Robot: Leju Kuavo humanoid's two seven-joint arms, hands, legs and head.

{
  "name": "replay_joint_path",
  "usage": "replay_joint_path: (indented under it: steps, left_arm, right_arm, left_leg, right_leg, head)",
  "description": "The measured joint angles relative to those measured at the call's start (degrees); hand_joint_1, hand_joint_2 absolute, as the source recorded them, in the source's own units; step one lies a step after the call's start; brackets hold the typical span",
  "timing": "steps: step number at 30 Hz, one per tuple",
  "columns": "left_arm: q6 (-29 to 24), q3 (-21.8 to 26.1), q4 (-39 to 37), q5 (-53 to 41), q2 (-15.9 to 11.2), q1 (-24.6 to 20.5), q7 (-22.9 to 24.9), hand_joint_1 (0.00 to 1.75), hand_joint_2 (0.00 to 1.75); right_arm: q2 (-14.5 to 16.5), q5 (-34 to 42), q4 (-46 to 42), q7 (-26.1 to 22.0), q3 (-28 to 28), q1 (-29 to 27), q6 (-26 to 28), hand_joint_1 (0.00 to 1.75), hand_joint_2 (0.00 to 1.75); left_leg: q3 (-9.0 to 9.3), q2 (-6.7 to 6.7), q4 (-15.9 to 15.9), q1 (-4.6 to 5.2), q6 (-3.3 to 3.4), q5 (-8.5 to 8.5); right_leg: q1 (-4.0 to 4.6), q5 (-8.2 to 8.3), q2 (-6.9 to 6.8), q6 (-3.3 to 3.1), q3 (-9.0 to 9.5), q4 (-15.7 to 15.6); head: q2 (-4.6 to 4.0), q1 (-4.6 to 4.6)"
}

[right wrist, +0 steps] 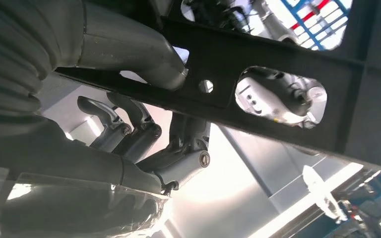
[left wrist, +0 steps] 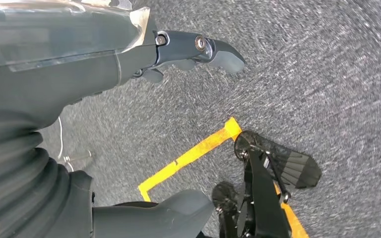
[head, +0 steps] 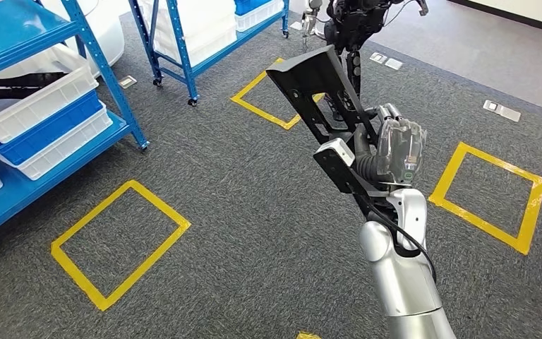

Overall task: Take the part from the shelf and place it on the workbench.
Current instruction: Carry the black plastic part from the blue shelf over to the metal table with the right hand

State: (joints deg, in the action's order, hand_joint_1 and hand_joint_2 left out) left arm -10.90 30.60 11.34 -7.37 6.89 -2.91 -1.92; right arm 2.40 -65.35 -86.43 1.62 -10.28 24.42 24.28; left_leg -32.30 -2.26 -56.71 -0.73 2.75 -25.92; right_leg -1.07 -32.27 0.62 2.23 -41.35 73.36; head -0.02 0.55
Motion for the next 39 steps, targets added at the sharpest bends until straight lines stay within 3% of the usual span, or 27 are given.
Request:
replay_joint_path:
  steps: [1,2,4,6,8,10,12,14,15,16,17,19,21,23,25,27,29,30,31,32,34,35,36,39]
  left_arm:
    - [0.0,0.0,0.0,0.0,0.0,0.0,0.0,0.00,1.75]
    - [0.0,0.0,0.0,0.0,0.1,0.0,0.0,0.00,1.75]
    - [0.0,0.0,0.0,-0.1,0.0,-0.1,0.0,0.00,1.75]
    - [-0.1,0.1,0.0,-0.4,-0.1,-0.1,0.0,0.00,1.75]
    - [-0.1,0.2,0.0,-0.8,-0.1,-0.2,0.1,0.00,1.75]
    - [0.0,0.2,0.1,-1.4,-0.1,-0.2,0.1,0.00,1.75]
    - [0.1,0.2,0.1,-1.9,-0.2,-0.1,0.1,0.00,1.75]
    - [0.2,0.3,0.1,-2.2,-0.4,0.1,0.0,0.00,1.75]
    - [0.2,0.3,0.1,-2.4,-0.4,0.1,-0.1,0.00,1.75]
    - [0.3,0.3,0.1,-2.6,-0.5,0.1,-0.2,0.00,1.75]
    - [0.4,0.3,0.1,-2.7,-0.6,0.1,-0.2,0.00,1.75]
    - [0.6,0.3,0.1,-3.1,-1.0,0.1,-0.2,0.00,1.75]
    - [0.6,0.3,0.1,-3.3,-1.4,0.1,-0.1,0.00,1.75]
    - [0.5,0.4,0.1,-3.4,-1.6,0.0,0.0,0.00,1.75]
    - [0.3,0.7,0.2,-3.4,-1.6,-0.2,0.0,0.00,1.75]
    - [0.2,1.0,0.2,-3.4,-1.6,-0.1,0.1,0.00,1.75]
    - [0.2,1.2,0.2,-3.3,-1.6,-0.1,0.1,0.00,1.75]
    - [0.3,1.2,0.2,-3.3,-1.5,-0.1,0.1,0.00,1.75]
    - [0.3,1.3,0.2,-3.3,-1.5,-0.1,0.1,0.00,1.75]
    - [0.4,1.3,0.2,-3.4,-1.5,-0.1,0.1,0.00,1.75]
    - [0.5,1.3,0.2,-3.4,-1.6,-0.1,0.0,0.00,1.75]
    - [0.6,1.3,0.3,-3.4,-1.7,-0.1,-0.1,0.00,1.75]
    - [0.6,1.3,0.3,-3.5,-1.8,-0.2,-0.1,0.00,1.75]
    - [0.7,1.3,0.4,-3.5,-1.8,-0.3,-0.4,0.00,1.75]
  right_arm:
    - [0.0,0.0,0.1,0.0,0.1,0.0,0.0,1.75,1.75]
    - [-0.1,0.0,0.2,0.0,0.2,0.0,0.0,1.75,1.75]
    - [-0.1,-1.2,0.2,0.8,0.3,0.4,-0.1,1.75,1.75]
    - [-0.5,-4.4,0.6,2.9,0.7,1.5,-0.6,1.75,1.75]
    - [-1.9,-8.2,1.5,5.6,1.7,4.1,-1.8,1.75,1.75]
    - [-4.0,-11.3,2.8,7.6,3.4,7.8,-3.7,1.75,1.75]
    - [-6.3,-13.2,4.4,8.4,5.1,11.5,-5.5,1.75,1.75]
    - [-8.3,-14.2,6.1,8.5,6.2,14.2,-6.6,1.75,1.75]
    - [-9.3,-14.7,6.9,8.5,6.7,15.2,-7.0,1.75,1.75]
    - [-10.1,-15.2,7.6,8.5,7.0,16.0,-7.3,1.75,1.75]
    - [-10.9,-15.9,8.2,8.5,7.3,16.8,-7.5,1.75,1.75]
    - [-11.9,-17.5,9.2,8.5,7.5,18.1,-7.8,1.75,1.75]
    - [-12.4,-19.2,10.4,8.5,7.4,18.9,-7.6,1.75,1.75]
    - [-12.6,-20.2,11.3,8.5,7.2,19.1,-7.1,1.75,1.75]
    - [-12.6,-20.8,12.1,8.8,7.0,19.2,-6.7,1.75,1.75]
    - [-12.6,-21.4,13.1,9.4,6.8,19.7,-6.3,1.75,1.75]
    - [-12.4,-21.8,14.1,9.7,6.5,19.9,-6.1,1.75,1.75]
    - [-12.4,-21.8,14.5,9.7,6.4,19.9,-6.1,1.75,1.75]
    - [-12.4,-21.9,14.9,9.8,6.4,19.8,-6.0,1.75,1.75]
    - [-12.4,-21.9,15.2,9.8,6.3,19.7,-6.0,1.75,1.75]
    - [-12.4,-22.1,15.6,9.9,6.2,19.8,-5.9,1.75,1.75]
    - [-12.5,-22.2,15.7,10.0,6.2,19.8,-5.9,1.75,1.75]
    - [-12.5,-22.4,15.8,10.2,6.2,19.8,-5.8,1.75,1.75]
    - [-12.8,-22.9,16.1,10.5,6.2,19.5,-5.7,1.75,1.75]
  left_leg:
    - [0.04,-0.68,0.0,-0.02,-0.06,-0.03]
    - [0.09,-1.33,-0.1,-0.05,-0.19,-0.11]
    - [0.08,-2.42,-0.4,0.22,-0.72,-0.41]
    - [0.00,-3.36,-0.7,0.54,-1.31,-0.56]
    - [-0.12,-4.00,-0.9,0.39,-1.78,-0.62]
    - [-1.02,-2.08,-2.9,0.02,-2.24,-2.32]
    - [-3.75,0.95,-9.3,-0.19,-2.44,-6.22]
    - [-6.92,2.02,-16.5,-0.19,-2.25,-9.12]
    - [-7.51,2.16,-17.8,-0.13,-1.98,-9.06]
    - [-7.01,2.35,-16.8,-0.02,-1.53,-7.91]
    - [-5.48,2.79,-13.7,0.17,-0.90,-5.94]
    - [-1.70,5.15,-6.0,0.55,0.68,-2.44]
    - [0.11,6.68,-2.2,0.87,1.64,-1.53]
    - [0.61,5.61,-1.1,1.01,1.92,-1.32]
    - [1.48,4.11,0.8,0.81,1.76,-0.31]
    - [2.01,2.57,2.1,0.60,1.44,0.41]
    - [1.95,0.99,2.2,0.54,1.36,0.44]
    - [1.94,0.20,2.1,0.48,1.24,0.36]
    - [1.94,-0.54,2.0,0.38,1.00,0.22]
    - [1.95,-1.26,1.8,0.20,0.63,-0.01]
    - [1.78,-2.49,0.8,-0.04,-0.62,-0.87]
    - [1.61,-2.95,0.1,-0.08,-1.23,-1.35]
    - [1.46,-3.33,-0.4,-0.05,-1.73,-1.70]
    - [1.38,-3.91,-0.9,-0.51,-2.39,-2.23]
  right_leg:
    - [-0.15,1.03,-0.25,0.58,1.05,-1.9]
    - [-0.37,2.63,-1.05,1.22,3.23,-5.9]
    - [-0.39,5.12,-3.27,1.64,7.15,-13.4]
    - [-0.13,5.93,-3.82,0.86,8.17,-15.8]
    - [-0.27,6.36,-2.46,-0.11,7.79,-15.7]
    - [-0.56,6.79,-1.44,-0.91,7.52,-15.7]
    - [-0.48,7.12,-0.50,-1.57,7.26,-15.8]
    - [-0.07,7.38,0.72,-2.01,7.01,-15.8]
    - [0.17,7.49,1.43,-2.15,6.94,-15.7]
    - [0.41,7.60,2.16,-2.27,6.91,-15.7]
    - [0.63,7.69,2.91,-2.33,6.92,-15.7]
    - [0.85,7.96,4.23,-2.33,6.85,-15.8]
    - [0.62,8.36,5.48,-1.91,6.50,-15.9]
    - [0.48,8.89,6.76,-1.16,6.16,-16.2]
    - [0.70,8.54,4.99,-0.91,5.32,-15.4]
    - [0.66,6.10,1.59,-1.13,2.67,-10.3]
    - [0.15,3.32,0.33,-0.85,-0.82,-2.9]
    - [-0.21,2.85,0.10,-0.37,-1.71,-0.9]
    - [-0.66,3.26,-0.18,0.36,-1.52,-1.1]
    - [-1.14,4.45,-0.70,1.26,-0.13,-3.6]
    - [-1.66,6.97,-2.73,2.86,4.11,-11.4]
    - [-1.67,7.63,-3.29,2.92,5.53,-14.0]
    - [-1.49,7.75,-3.46,2.59,6.15,-15.1]
    - [-1.06,7.66,-1.65,0.82,5.73,-14.9]
  head:
    - [0.00,0.03]
    - [0.00,0.04]
    - [0.00,0.04]
    - [0.00,-0.11]
    - [0.00,-0.28]
    - [0.00,-0.32]
    - [0.00,-0.37]
    - [0.00,-0.38]
    - [0.00,-0.38]
    - [0.00,-0.37]
    - [0.00,-0.36]
    - [0.00,-0.25]
    - [0.00,-0.20]
    - [0.00,-0.30]
    - [0.00,-0.23]
    - [0.00,-0.04]
    - [0.00,0.05]
    - [0.00,0.06]
    - [0.00,0.06]
    - [0.00,0.06]
    - [0.00,0.11]
    - [0.00,0.07]
    - [0.00,0.00]
    - [0.00,-0.33]
